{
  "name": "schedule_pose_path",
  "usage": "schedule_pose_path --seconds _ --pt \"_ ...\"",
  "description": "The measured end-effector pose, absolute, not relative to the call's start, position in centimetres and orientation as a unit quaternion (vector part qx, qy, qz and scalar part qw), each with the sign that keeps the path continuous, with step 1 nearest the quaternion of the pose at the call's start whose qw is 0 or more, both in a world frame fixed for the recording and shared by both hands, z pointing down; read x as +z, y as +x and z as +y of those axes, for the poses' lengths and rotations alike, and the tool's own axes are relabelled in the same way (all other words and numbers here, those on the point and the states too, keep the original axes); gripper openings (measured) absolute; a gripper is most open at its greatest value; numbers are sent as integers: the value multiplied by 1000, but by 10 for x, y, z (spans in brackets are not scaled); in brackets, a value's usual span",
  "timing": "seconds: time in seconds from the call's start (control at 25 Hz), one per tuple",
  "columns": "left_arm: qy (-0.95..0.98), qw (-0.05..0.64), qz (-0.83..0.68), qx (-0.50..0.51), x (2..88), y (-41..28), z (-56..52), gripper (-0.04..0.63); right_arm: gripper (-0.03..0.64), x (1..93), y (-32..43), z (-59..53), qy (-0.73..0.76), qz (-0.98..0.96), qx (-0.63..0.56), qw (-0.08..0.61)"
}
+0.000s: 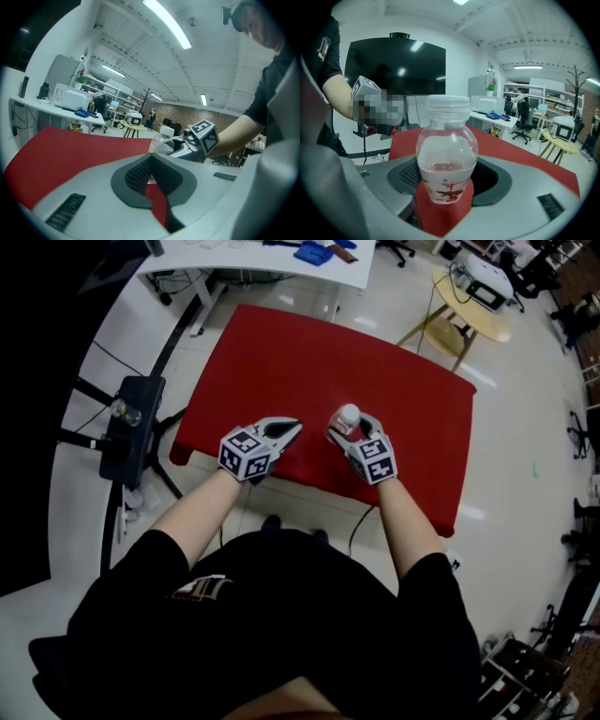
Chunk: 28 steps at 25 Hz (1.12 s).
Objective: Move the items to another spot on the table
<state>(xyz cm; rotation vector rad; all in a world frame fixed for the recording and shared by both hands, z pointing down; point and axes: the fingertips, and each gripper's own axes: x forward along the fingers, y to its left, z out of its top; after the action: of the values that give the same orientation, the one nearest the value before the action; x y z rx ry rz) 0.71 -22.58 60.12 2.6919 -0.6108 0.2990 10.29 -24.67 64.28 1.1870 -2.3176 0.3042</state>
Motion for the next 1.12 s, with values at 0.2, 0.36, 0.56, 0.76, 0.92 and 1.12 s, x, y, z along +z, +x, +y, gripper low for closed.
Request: schedule_pose_path --seconds 0.2,0.36,0.56,0.76,0.92,1.12 --pt "953 185 -205 128 604 9 -161 -6 304 653 85 -185 414 -866 112 258" --pt "948 214 -190 139 616 17 -111 -6 304 678 78 -149 410 -866 107 265" --pt "944 238 -165 159 630 22 -62 -6 307 702 77 -134 417 -865 106 257" --pt "939 240 -181 169 631 16 -47 -6 325 702 79 -133 421 -861 120 258" --pt "944 226 -196 142 605 14 -41 -6 356 690 99 -115 429 -852 146 261" --pt "954 206 -198 91 548 4 -30 -6 356 634 139 -58 447 -850 174 218"
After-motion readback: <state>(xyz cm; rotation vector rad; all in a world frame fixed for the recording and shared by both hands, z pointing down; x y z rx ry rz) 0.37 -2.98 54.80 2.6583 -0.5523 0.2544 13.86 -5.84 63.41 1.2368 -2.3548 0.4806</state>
